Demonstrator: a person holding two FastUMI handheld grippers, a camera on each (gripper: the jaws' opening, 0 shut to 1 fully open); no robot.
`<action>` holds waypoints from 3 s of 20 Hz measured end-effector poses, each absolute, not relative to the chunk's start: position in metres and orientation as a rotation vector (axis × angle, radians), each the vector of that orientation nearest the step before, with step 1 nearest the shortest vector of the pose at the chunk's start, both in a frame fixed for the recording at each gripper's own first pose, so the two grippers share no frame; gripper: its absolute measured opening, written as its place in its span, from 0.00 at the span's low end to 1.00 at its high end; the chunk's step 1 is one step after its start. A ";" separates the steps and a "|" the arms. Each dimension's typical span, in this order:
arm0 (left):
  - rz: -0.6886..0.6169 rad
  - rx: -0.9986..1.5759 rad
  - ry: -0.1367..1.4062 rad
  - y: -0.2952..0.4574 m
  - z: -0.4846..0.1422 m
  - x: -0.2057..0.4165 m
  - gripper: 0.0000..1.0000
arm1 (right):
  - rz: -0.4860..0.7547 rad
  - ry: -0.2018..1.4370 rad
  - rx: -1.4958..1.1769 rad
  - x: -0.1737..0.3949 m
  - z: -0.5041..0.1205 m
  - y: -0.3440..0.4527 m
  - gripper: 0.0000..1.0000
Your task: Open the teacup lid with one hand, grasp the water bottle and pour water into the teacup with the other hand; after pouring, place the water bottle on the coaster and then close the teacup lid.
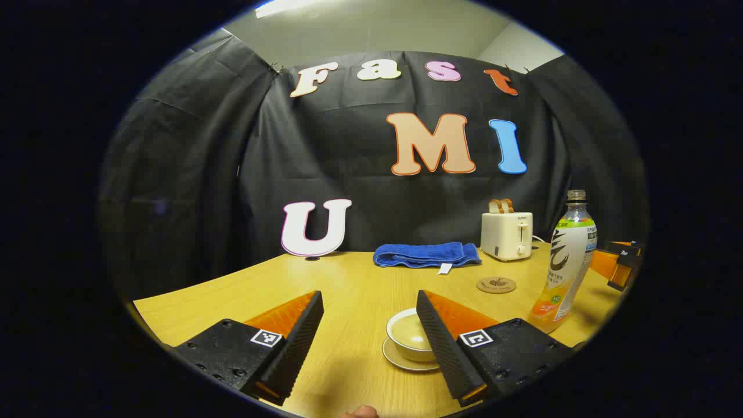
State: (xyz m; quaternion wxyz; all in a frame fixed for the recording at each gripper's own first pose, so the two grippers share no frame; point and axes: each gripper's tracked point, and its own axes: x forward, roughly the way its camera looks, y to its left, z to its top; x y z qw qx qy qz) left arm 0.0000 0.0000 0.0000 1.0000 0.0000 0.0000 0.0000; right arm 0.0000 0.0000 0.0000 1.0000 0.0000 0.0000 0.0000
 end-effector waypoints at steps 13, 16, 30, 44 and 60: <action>0.008 0.000 0.000 0.001 -0.002 0.001 0.94 | 0.000 0.000 0.000 0.000 -0.001 0.000 0.95; 0.005 -0.001 -0.002 0.000 -0.002 0.001 0.94 | 0.000 0.000 -0.001 0.000 -0.001 0.000 0.95; -0.167 0.013 0.064 -0.045 -0.002 0.014 0.94 | 0.011 0.000 0.001 0.000 -0.002 0.002 0.96; -0.212 0.035 0.262 -0.059 -0.037 0.033 0.81 | 0.031 0.001 0.002 0.000 -0.002 0.006 0.95; -0.251 0.036 0.233 -0.069 -0.030 0.035 0.25 | 0.107 0.011 0.022 -0.009 -0.001 0.020 0.96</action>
